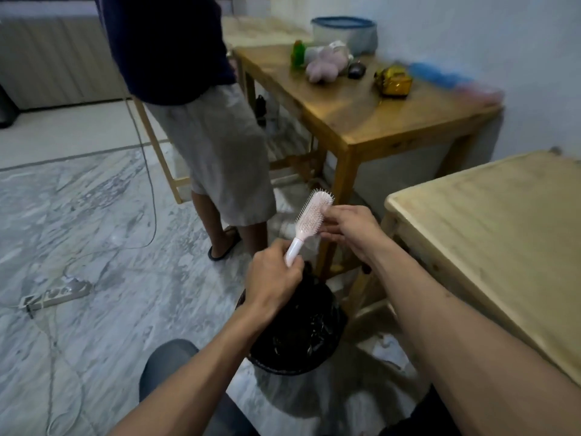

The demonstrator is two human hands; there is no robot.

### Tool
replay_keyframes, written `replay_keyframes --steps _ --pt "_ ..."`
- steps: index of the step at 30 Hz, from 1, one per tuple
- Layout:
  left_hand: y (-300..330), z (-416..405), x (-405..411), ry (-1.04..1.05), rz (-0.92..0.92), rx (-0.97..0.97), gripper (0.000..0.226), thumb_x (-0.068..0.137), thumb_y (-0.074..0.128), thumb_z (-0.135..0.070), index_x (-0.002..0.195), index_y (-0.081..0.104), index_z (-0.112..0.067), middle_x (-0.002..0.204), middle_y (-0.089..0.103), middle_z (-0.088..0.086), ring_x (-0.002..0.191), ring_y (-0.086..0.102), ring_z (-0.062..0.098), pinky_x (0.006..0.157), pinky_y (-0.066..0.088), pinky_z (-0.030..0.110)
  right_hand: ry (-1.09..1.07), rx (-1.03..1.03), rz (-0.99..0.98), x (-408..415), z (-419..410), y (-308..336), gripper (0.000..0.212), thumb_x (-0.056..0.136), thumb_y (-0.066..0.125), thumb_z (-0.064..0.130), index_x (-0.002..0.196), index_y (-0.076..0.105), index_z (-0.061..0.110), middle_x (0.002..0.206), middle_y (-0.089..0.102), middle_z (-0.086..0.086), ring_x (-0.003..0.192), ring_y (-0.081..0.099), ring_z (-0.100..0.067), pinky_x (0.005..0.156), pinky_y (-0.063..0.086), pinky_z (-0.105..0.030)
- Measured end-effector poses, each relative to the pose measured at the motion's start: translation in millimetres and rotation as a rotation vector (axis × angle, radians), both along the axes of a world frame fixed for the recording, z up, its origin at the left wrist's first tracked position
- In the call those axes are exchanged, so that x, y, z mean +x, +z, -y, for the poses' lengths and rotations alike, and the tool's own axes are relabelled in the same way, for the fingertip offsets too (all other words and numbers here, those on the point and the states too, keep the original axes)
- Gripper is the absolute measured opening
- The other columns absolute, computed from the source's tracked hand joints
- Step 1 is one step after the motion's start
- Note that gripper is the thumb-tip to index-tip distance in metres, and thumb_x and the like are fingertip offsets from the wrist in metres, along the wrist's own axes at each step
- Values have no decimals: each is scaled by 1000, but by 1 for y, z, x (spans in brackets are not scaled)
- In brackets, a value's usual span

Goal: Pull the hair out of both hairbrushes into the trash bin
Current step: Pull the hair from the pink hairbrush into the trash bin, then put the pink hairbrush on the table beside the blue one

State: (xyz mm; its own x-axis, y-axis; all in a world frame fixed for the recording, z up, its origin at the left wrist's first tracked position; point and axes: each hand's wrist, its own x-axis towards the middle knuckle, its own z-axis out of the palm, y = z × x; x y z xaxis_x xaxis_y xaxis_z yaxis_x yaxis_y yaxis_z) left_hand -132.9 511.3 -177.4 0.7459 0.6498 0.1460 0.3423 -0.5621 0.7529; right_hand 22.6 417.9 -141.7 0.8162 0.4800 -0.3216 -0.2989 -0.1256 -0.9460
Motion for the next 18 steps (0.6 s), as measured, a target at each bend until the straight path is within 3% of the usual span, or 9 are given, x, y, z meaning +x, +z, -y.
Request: replay_keyframes --steps 6,11,15,18 --pt "58 19 36 -49 147 123 24 85 70 -31 105 79 -22 98 74 2 93 69 27 78 52 39 -109 80 110 17 36 69 15 99 66 15 88 72 7 85 75 -11 66 69 -19 67 61 -28" --pt "114 55 66 -142 259 169 26 86 70 -29 108 80 -19 88 65 0 81 62 23 66 38 32 -212 119 189 32 88 127 15 100 64 14 95 72 2 94 75 -16 71 71 -22 57 59 -22" --pt "148 95 88 -246 323 155 24 86 69 -29 106 80 -20 84 61 -2 78 60 23 64 38 32 -336 93 263 41 141 162 27 98 66 16 112 73 -6 99 77 -17 67 73 -18 60 61 -24" --pt "164 131 102 -325 354 140 25 86 68 -29 105 81 -19 82 58 -3 74 57 21 63 36 31 -434 73 299 41 184 181 28 96 67 15 111 73 -8 94 75 -17 66 71 -19 62 61 -26"
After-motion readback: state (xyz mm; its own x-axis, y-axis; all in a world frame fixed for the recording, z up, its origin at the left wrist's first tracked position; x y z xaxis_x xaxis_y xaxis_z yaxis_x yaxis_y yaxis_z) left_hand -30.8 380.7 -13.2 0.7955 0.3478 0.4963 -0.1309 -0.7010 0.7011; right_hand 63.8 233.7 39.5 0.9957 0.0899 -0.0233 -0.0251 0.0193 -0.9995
